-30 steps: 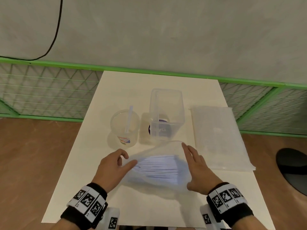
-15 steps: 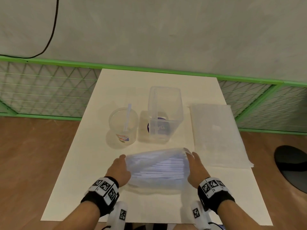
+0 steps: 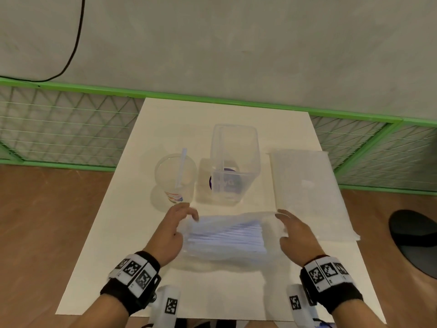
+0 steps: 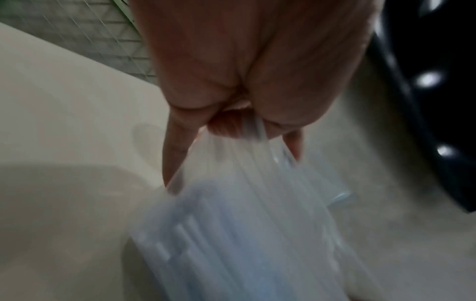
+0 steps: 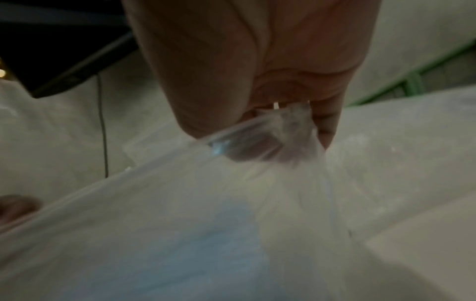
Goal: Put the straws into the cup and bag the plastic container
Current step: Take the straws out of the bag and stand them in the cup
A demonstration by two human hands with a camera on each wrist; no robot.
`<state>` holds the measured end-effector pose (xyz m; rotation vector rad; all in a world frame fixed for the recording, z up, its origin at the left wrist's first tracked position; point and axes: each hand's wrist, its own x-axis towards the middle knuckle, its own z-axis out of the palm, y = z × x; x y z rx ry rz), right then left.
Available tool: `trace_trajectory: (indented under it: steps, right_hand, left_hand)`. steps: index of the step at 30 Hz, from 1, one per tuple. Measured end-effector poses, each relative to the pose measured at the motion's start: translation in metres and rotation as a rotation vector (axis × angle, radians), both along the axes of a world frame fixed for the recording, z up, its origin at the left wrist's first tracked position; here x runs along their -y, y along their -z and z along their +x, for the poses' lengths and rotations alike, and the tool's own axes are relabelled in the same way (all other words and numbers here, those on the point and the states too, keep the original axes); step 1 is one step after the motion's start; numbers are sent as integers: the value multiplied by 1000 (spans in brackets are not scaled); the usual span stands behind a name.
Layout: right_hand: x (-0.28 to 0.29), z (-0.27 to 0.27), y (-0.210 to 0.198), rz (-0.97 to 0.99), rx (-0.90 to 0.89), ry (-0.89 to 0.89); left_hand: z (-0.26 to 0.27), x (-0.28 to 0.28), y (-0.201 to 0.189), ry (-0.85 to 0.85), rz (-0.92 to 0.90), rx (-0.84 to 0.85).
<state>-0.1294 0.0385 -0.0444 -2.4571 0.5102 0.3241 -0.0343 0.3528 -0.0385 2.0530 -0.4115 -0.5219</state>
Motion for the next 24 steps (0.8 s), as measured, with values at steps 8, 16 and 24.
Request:
trace_trajectory:
  steps: [8, 16, 24]
  right_hand:
    - [-27, -11, -6, -351, -196, -255]
    - [-41, 0, -20, -299, -218, -256]
    - [-52, -11, 15, -290, -148, -134]
  left_hand:
    - [-12, 1, -6, 218, 752, 185]
    - [-9, 6, -12, 199, 538, 204]
    - [-11, 6, 22, -81, 467, -24]
